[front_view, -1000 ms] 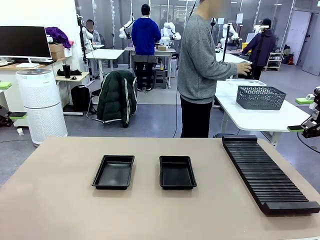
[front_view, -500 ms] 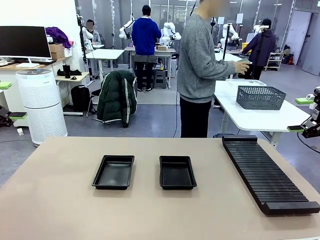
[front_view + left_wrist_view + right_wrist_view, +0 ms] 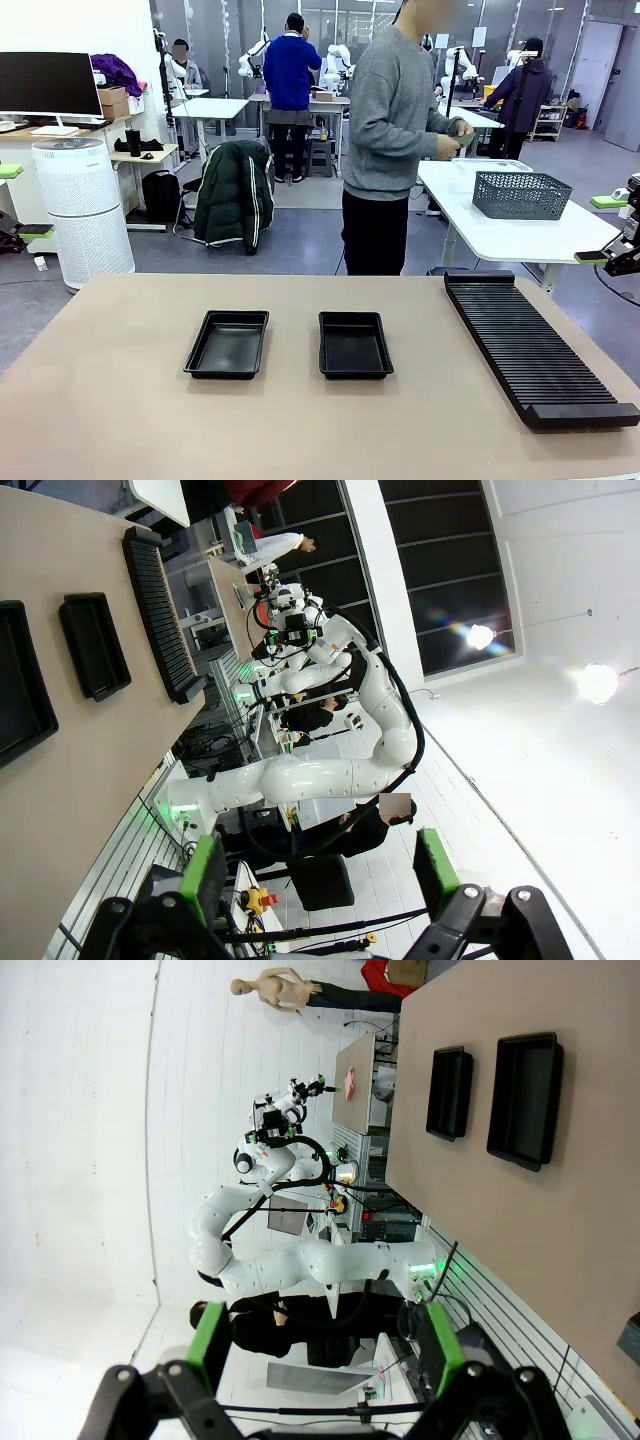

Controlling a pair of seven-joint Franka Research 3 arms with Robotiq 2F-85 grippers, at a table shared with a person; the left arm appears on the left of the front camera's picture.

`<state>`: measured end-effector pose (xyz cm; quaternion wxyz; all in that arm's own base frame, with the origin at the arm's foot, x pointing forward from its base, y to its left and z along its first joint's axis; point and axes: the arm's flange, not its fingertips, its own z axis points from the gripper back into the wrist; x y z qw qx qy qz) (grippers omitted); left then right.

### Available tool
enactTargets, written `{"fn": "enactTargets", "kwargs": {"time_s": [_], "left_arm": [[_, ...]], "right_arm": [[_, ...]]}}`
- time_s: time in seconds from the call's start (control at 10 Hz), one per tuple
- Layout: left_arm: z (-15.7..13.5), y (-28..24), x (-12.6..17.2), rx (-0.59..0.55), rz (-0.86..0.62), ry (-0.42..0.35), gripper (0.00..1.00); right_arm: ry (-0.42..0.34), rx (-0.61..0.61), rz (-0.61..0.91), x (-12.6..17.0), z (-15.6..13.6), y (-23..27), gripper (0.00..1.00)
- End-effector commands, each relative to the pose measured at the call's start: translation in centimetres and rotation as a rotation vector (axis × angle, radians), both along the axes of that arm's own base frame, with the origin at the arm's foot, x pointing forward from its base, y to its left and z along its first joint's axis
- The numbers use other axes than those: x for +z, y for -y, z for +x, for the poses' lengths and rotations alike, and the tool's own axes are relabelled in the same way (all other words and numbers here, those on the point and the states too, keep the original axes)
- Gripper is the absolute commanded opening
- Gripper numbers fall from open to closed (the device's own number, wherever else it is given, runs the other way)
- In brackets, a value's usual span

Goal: Inspect and transfer BCBs to ESD trays.
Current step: Pick up the Blank PCB from the PCB Rack and place it in the left ESD tray.

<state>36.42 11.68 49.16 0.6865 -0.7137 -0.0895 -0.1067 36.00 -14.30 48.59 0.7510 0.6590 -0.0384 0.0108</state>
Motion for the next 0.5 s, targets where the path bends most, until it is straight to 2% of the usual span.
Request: {"fn": "enactTargets", "kwargs": {"time_s": [0.0, 0.4], "left_arm": [[-0.17, 0.12, 0.04, 0.007, 0.000, -0.011, 1.00], [-0.17, 0.12, 0.04, 0.007, 0.000, -0.011, 1.00]], "right_arm": [[-0.015, 0.001, -0.004, 0.03, -0.07, -0.02, 1.00], [-0.015, 0.001, -0.004, 0.03, -0.07, -0.02, 1.00]]}}
